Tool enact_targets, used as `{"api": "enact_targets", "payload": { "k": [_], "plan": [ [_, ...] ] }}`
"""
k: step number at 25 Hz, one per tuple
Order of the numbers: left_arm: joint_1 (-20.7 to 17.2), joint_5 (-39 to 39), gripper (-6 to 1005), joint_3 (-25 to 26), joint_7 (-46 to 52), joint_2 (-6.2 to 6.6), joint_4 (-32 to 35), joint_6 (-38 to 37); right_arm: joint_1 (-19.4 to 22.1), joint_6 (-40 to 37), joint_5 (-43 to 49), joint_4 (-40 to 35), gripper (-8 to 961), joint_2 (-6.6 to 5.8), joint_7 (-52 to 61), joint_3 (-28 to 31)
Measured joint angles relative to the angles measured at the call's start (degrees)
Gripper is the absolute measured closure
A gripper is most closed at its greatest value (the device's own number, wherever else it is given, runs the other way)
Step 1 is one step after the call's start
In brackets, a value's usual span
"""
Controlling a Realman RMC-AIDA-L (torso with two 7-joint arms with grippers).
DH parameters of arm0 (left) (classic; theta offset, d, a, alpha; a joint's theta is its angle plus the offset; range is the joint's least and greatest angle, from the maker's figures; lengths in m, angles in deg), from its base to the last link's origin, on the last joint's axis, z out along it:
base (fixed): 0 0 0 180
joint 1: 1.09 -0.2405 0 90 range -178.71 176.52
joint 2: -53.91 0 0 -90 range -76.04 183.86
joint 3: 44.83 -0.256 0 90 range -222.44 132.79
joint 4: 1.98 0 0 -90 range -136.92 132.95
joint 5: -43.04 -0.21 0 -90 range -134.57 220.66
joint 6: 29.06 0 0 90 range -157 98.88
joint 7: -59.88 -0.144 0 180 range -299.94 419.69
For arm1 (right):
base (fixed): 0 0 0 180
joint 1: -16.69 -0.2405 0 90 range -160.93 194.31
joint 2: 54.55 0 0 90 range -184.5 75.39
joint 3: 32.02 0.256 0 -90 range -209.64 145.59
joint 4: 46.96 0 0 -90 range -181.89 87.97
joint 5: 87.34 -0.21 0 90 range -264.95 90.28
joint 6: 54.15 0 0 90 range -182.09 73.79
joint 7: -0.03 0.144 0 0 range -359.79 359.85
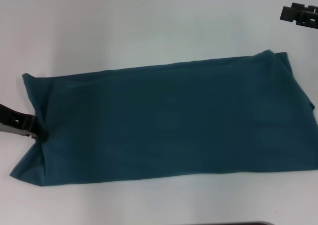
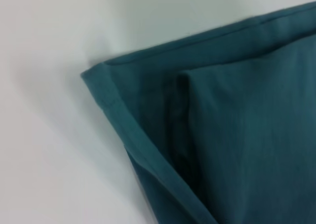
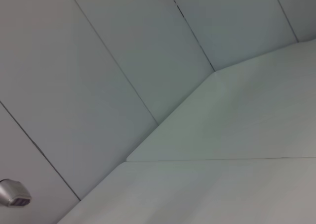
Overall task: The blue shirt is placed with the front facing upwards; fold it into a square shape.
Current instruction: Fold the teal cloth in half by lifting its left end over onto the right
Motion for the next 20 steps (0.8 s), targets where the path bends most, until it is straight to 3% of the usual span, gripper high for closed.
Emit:
{"api": "enact_targets", "payload": {
  "k": [8,20],
  "plan": [
    [-0.18,0.01,983,0.2,-0.01,1.82,0.1,0.11,-0.13,0.41,0.0,0.24,95,0.3,0.0,-0.04],
    [-0.85,0.09,984,2.06,-0.12,6.35,0.41,0.2,-0.76,1.08,0.0,0.36,95,0.67,-0.07,-0.08]
  ]
}}
